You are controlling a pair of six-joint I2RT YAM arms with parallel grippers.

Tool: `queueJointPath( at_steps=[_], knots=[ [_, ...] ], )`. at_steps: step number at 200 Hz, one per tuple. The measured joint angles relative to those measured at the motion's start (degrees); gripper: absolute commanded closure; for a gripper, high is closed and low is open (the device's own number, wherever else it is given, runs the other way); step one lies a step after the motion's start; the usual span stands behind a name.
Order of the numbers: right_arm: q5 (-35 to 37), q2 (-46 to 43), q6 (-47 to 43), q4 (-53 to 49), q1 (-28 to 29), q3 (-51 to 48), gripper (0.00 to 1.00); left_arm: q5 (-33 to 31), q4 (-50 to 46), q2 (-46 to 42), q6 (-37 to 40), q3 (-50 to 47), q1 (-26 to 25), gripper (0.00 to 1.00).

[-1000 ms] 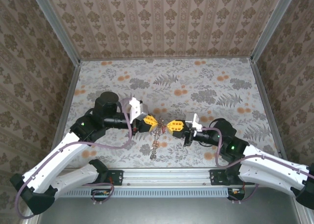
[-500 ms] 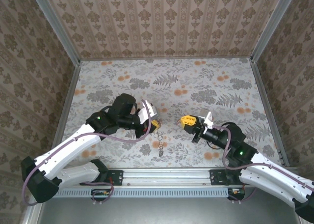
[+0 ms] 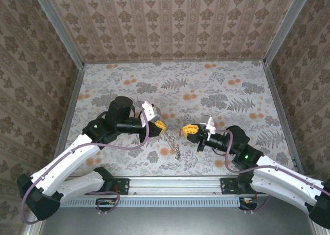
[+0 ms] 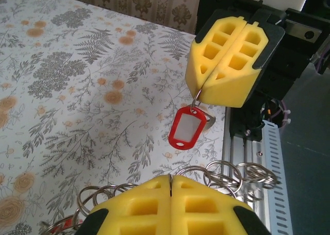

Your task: Put the keys on the keyring

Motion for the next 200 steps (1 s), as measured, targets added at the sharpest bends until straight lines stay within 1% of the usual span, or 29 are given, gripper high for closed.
queueJointPath(
  at_steps=[26,47,64,111,146,183,200],
  knots=[
    [1.36,-0.17,0.22,-0.48,0.0,0.0,1.0,0.0,-0.02,0.15,-0.02,-0.15,0.0,1.0],
    [3.5,0.31,0.98,-3.21,-0.17,0.07,1.0,0.0,0.0,0.13,0.0,-0.15,0.0,1.0],
    [4.72,2.36,3.08,-5.99,-0.96,0.33,1.0,0.02,0.0,0.07,-0.02,-0.26,0.02,1.0],
    [8.76,11.58,10.1,-17.07,-2.43,1.62,1.0,0.09,0.0,-0.7,-0.02,-1.29,0.13,1.0],
    [8.35,18.32,14.1,-17.92,-4.68,1.6,1.0,0.48,0.39,-1.31,-0.07,-1.68,0.61,1.0],
    [5.9,31.5,16.31,-20.59,-5.77,4.79,1.0,0.63,0.35,-1.55,-0.22,-1.75,0.74,1.0],
    [4.02,33.14,16.92,-19.98,-5.75,5.42,0.88,0.63,0.37,-1.64,-0.22,-1.77,0.74,1.0]
  ],
)
